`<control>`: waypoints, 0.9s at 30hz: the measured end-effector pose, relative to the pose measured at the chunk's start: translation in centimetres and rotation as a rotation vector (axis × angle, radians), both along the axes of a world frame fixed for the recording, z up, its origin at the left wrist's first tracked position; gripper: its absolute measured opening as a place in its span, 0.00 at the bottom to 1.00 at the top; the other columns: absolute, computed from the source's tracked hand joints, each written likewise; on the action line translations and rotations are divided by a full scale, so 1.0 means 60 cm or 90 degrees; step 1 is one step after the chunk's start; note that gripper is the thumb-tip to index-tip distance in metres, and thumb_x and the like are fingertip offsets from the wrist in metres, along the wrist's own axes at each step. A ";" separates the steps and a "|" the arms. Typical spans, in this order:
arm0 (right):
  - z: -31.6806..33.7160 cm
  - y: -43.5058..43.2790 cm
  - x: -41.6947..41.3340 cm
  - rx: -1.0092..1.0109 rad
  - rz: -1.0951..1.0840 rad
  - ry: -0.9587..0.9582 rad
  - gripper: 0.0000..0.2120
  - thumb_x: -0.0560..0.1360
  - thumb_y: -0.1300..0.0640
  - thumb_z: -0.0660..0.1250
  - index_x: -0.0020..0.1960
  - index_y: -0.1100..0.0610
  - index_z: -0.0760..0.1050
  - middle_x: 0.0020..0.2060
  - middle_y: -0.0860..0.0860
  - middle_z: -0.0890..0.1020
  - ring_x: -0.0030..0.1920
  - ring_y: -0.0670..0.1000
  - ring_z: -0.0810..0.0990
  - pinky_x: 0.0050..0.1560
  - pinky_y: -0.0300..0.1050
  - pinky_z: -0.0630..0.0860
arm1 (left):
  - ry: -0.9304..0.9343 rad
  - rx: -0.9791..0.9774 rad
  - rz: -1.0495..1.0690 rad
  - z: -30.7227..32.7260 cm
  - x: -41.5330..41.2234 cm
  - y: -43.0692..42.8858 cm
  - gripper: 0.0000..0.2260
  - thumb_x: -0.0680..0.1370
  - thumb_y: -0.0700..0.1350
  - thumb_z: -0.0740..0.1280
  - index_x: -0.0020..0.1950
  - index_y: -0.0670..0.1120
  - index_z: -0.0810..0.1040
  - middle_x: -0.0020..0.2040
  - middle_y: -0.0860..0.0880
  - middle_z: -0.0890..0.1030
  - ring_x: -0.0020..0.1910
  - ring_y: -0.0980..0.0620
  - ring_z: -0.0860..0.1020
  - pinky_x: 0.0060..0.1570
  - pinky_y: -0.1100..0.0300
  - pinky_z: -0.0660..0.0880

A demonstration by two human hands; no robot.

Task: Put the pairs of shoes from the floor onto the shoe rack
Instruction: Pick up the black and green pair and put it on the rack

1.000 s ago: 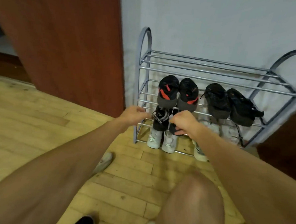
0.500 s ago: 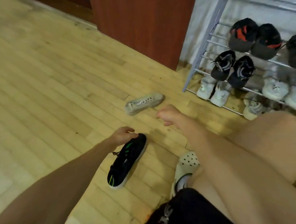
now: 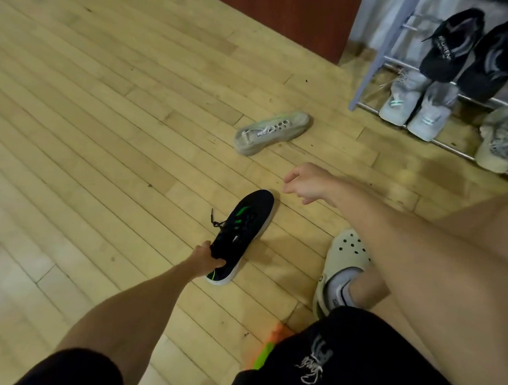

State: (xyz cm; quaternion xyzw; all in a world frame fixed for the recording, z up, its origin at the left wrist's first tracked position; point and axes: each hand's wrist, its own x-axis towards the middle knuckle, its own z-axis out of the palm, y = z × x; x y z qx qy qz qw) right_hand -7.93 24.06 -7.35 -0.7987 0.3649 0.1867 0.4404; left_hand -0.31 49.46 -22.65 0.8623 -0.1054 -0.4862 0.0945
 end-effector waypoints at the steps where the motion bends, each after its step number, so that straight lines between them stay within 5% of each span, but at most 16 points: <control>1: -0.002 -0.005 0.000 0.000 0.004 0.005 0.14 0.78 0.58 0.63 0.63 0.58 0.76 0.64 0.54 0.76 0.61 0.55 0.77 0.53 0.46 0.78 | -0.022 0.010 0.000 -0.005 -0.003 -0.003 0.29 0.75 0.50 0.68 0.73 0.42 0.63 0.67 0.40 0.68 0.64 0.41 0.72 0.61 0.50 0.74; 6: -0.011 -0.021 0.000 -0.002 0.018 0.035 0.13 0.77 0.58 0.64 0.61 0.57 0.77 0.59 0.55 0.78 0.55 0.54 0.80 0.49 0.45 0.79 | -0.057 0.034 0.031 -0.015 -0.002 -0.018 0.23 0.75 0.47 0.68 0.69 0.42 0.69 0.63 0.41 0.72 0.60 0.41 0.74 0.57 0.49 0.77; 9: -0.006 -0.020 0.001 0.018 0.022 0.037 0.12 0.77 0.58 0.64 0.60 0.57 0.77 0.57 0.55 0.78 0.52 0.52 0.80 0.48 0.44 0.78 | 0.101 0.007 0.123 0.001 -0.002 -0.021 0.22 0.76 0.43 0.69 0.68 0.39 0.69 0.64 0.43 0.75 0.60 0.42 0.76 0.51 0.51 0.79; 13: 0.013 -0.013 0.006 0.016 0.027 0.023 0.12 0.77 0.59 0.63 0.60 0.57 0.77 0.56 0.56 0.79 0.54 0.53 0.80 0.47 0.43 0.78 | 0.274 -0.054 0.202 0.038 0.002 -0.031 0.15 0.77 0.40 0.68 0.62 0.39 0.75 0.52 0.43 0.81 0.43 0.47 0.79 0.47 0.52 0.78; 17: 0.041 -0.002 0.004 -0.004 0.037 0.016 0.14 0.77 0.57 0.64 0.62 0.57 0.77 0.46 0.50 0.78 0.50 0.52 0.77 0.47 0.44 0.77 | 0.267 -0.149 0.249 0.082 0.018 -0.062 0.12 0.76 0.39 0.69 0.58 0.39 0.77 0.48 0.44 0.80 0.39 0.49 0.76 0.40 0.55 0.75; 19: 0.056 0.005 -0.003 -0.030 0.045 0.020 0.16 0.77 0.57 0.64 0.62 0.60 0.77 0.49 0.54 0.81 0.47 0.53 0.76 0.46 0.46 0.76 | 0.244 -0.199 0.236 0.116 0.027 -0.085 0.09 0.76 0.40 0.69 0.55 0.40 0.77 0.46 0.45 0.80 0.40 0.49 0.76 0.39 0.56 0.75; 23: 0.089 0.013 -0.010 -0.062 0.015 -0.003 0.05 0.77 0.56 0.63 0.43 0.54 0.71 0.38 0.51 0.74 0.39 0.53 0.75 0.37 0.43 0.72 | 0.217 -0.333 0.197 0.204 0.045 -0.143 0.05 0.77 0.42 0.68 0.52 0.45 0.78 0.47 0.47 0.81 0.41 0.50 0.77 0.40 0.57 0.75; 25: 0.117 0.010 -0.008 -0.056 -0.016 -0.036 0.03 0.78 0.53 0.62 0.51 0.50 0.71 0.44 0.49 0.74 0.39 0.51 0.74 0.38 0.43 0.74 | 0.211 -0.397 0.161 0.257 0.056 -0.173 0.06 0.77 0.43 0.68 0.54 0.46 0.78 0.47 0.49 0.81 0.42 0.51 0.78 0.41 0.58 0.75; 27: 0.146 -0.003 -0.007 -0.038 -0.066 -0.084 0.17 0.79 0.52 0.62 0.66 0.51 0.71 0.58 0.51 0.77 0.52 0.54 0.78 0.47 0.47 0.79 | 0.190 -0.454 0.122 0.316 0.065 -0.203 0.08 0.76 0.43 0.69 0.55 0.47 0.79 0.46 0.51 0.83 0.42 0.52 0.80 0.41 0.58 0.76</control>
